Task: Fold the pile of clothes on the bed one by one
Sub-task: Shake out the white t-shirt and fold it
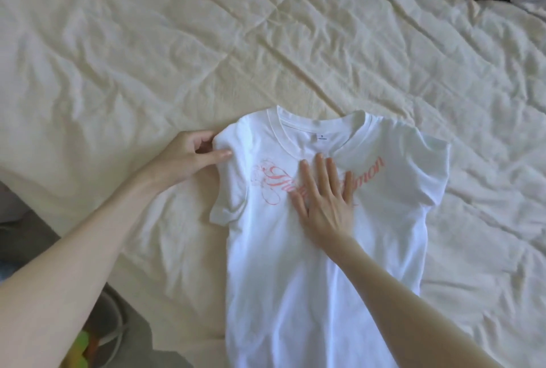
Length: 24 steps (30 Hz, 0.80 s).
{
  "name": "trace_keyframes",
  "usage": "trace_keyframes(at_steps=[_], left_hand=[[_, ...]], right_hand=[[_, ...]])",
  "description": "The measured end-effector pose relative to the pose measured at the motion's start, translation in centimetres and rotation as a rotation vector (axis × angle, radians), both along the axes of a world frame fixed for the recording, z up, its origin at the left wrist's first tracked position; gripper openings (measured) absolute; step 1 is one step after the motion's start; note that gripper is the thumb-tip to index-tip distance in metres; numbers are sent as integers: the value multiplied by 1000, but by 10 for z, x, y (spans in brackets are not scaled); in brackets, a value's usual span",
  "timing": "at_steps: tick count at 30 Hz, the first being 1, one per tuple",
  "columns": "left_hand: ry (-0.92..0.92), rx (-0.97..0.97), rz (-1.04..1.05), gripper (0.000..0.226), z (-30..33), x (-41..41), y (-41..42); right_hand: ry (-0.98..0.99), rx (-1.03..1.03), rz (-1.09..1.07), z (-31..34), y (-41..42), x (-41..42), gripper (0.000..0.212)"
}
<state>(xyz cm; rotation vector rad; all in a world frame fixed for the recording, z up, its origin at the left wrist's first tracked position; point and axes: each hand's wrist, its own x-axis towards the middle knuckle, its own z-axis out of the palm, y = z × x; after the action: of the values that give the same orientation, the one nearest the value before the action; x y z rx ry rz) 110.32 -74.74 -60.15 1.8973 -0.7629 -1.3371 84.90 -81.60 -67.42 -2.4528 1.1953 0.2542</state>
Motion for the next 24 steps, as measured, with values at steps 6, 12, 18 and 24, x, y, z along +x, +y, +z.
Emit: trace_keyframes(at_steps=[6, 12, 18, 24], left_hand=[[-532, -85, -3, 42, 13, 24, 19], [-224, 57, 22, 24, 10, 29, 12], [-228, 128, -133, 16, 12, 30, 18], [-521, 166, -33, 15, 17, 30, 27]], right_hand=[[-28, 7, -28, 9, 6, 10, 61], [-201, -92, 232, 26, 53, 48, 56], [-132, 1, 256, 21, 68, 75, 60], [-223, 40, 240, 31, 96, 64, 58]])
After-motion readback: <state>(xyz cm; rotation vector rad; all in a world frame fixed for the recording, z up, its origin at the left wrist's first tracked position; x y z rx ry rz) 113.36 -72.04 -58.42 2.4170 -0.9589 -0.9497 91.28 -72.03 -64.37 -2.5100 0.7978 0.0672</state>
